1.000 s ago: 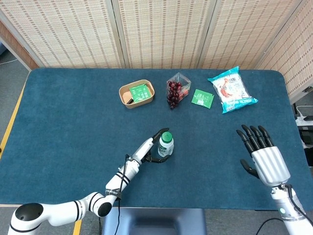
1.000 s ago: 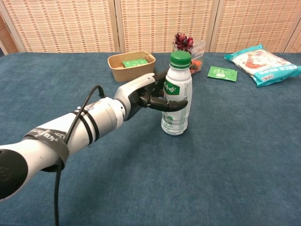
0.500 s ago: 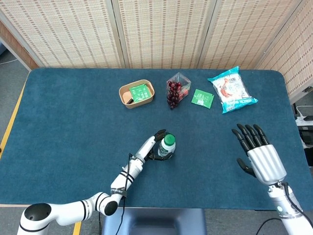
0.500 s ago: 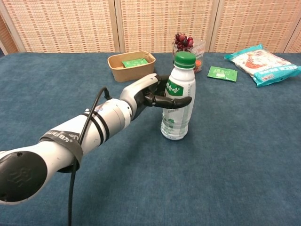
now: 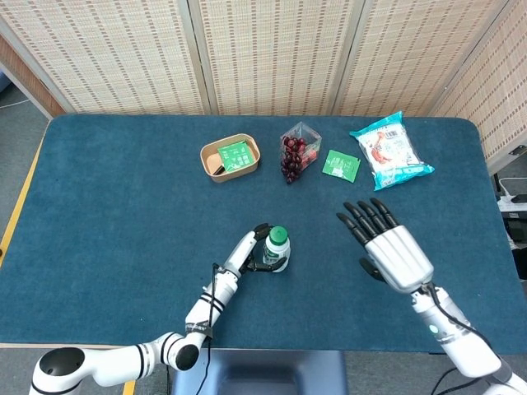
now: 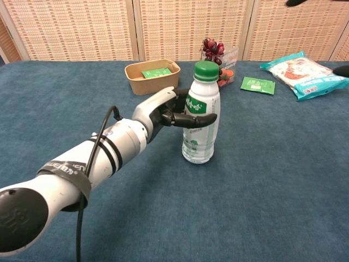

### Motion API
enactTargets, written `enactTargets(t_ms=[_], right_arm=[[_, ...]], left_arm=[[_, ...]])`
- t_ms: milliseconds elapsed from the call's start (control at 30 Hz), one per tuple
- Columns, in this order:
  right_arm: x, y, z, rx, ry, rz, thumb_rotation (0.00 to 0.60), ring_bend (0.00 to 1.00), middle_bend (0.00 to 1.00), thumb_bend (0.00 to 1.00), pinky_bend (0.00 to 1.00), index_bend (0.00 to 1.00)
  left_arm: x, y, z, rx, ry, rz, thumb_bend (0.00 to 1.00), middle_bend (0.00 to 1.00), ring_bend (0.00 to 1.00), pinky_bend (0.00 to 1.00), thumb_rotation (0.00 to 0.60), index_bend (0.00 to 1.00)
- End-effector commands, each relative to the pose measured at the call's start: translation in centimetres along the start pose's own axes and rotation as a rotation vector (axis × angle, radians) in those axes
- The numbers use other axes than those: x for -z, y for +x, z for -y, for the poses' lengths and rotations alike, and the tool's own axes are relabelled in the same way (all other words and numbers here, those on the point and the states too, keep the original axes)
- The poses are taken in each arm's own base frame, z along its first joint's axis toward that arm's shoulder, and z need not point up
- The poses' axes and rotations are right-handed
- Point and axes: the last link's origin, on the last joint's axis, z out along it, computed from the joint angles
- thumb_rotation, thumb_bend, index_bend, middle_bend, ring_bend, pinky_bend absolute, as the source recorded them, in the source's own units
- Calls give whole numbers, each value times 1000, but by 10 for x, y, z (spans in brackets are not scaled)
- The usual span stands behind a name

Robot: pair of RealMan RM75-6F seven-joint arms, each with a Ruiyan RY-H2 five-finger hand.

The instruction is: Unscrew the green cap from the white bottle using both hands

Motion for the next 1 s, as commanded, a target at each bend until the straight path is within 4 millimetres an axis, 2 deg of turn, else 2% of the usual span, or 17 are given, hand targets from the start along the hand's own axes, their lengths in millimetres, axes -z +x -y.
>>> enactTargets(t_ms=[33,267,633,1000], right_arm=[[-19,8,19,30,79,42,600,0,0,213,0,102],[-38,7,42,80,131,69,600,0,0,213,0,156],[-45,0,42,88,87,92,600,0,0,213,0,156],[-55,-12,52,141,116,165,600,0,0,213,0,171]], left_arm=[[5,4,0,-29,-20,-24,621,804,259,0,600,767],[16,11,-2,-49,-47,-48,641,817,272,0,600,778],[24,5,7,-62,-18,-14,652,827,282,0,600,783],[20,7,11,-46,29,-2,653,828,283,0,600,784]])
